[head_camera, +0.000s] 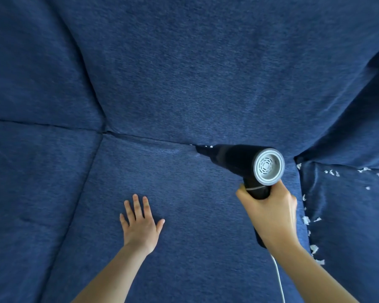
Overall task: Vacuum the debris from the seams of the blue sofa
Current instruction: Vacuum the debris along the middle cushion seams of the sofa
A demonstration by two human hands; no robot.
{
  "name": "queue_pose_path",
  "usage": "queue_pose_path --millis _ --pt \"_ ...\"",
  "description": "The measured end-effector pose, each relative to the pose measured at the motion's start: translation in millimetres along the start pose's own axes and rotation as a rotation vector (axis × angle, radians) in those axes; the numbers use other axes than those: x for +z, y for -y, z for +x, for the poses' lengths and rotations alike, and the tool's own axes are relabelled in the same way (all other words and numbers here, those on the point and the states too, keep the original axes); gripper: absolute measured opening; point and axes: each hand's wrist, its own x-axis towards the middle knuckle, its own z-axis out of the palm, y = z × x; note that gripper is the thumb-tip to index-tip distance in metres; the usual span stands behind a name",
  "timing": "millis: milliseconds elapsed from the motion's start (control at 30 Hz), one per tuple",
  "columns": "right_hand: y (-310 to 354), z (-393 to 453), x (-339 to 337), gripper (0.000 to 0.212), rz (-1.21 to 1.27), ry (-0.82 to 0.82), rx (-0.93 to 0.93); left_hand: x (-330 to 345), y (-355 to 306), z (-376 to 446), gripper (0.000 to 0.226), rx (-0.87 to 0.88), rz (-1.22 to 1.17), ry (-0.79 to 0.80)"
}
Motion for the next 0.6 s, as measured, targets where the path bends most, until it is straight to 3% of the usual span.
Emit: queue_pose_path --millis 233,600 --pt "-11.2 12.8 -22.5 0.022 0.018 -0.022 -0.005 4.6 -32.2 -9.0 0.071 0.156 -0.038 -0.019" --pt "-18.9 55.7 -41.0 0.023 -0.022 0.115 -0.14 15.0 -71.2 -12.9 0.072 0.047 -0.042 -0.017"
